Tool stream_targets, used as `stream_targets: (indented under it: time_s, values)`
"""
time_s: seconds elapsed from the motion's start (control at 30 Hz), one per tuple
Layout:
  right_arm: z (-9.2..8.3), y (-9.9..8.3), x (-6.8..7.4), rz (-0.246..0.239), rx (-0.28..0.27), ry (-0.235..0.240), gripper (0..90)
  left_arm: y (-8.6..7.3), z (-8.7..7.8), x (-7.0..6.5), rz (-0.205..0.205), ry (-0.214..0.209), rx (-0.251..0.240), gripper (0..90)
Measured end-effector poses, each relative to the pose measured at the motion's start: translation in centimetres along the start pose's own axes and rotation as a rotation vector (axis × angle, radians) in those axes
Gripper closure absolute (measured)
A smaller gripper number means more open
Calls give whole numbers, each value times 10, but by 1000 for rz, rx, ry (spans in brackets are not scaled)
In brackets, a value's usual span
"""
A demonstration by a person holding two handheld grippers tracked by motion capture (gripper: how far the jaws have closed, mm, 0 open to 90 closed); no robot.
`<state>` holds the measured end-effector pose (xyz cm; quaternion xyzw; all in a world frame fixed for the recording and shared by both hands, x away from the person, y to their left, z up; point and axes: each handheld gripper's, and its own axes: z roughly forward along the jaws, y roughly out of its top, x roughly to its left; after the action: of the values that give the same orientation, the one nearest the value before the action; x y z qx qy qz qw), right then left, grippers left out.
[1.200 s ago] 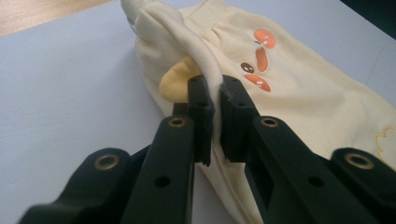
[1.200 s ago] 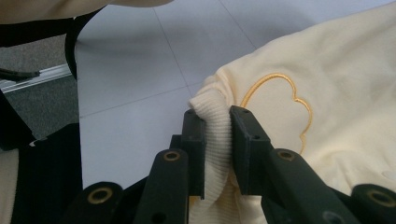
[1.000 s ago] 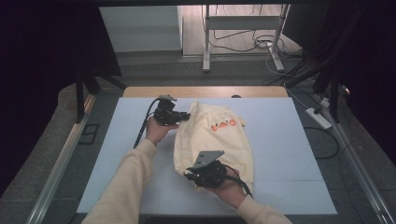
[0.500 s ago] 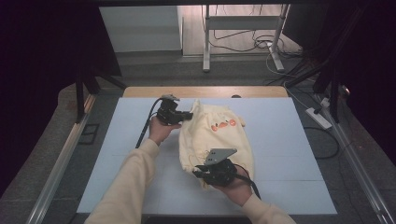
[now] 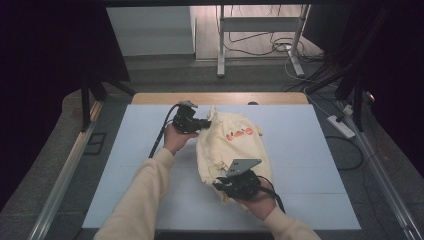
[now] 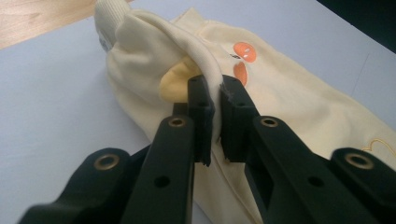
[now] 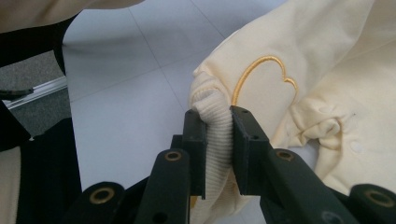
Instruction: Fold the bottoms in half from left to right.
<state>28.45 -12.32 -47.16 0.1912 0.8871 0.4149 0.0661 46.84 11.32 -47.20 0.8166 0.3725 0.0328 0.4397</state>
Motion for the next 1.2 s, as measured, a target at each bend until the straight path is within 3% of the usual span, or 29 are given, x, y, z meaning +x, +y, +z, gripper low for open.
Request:
stream_targets:
  time_s: [1.2]
  values:
    - [-38,-19,-8,37,-34,-60,773,19,19,-20,35,-21,9,832]
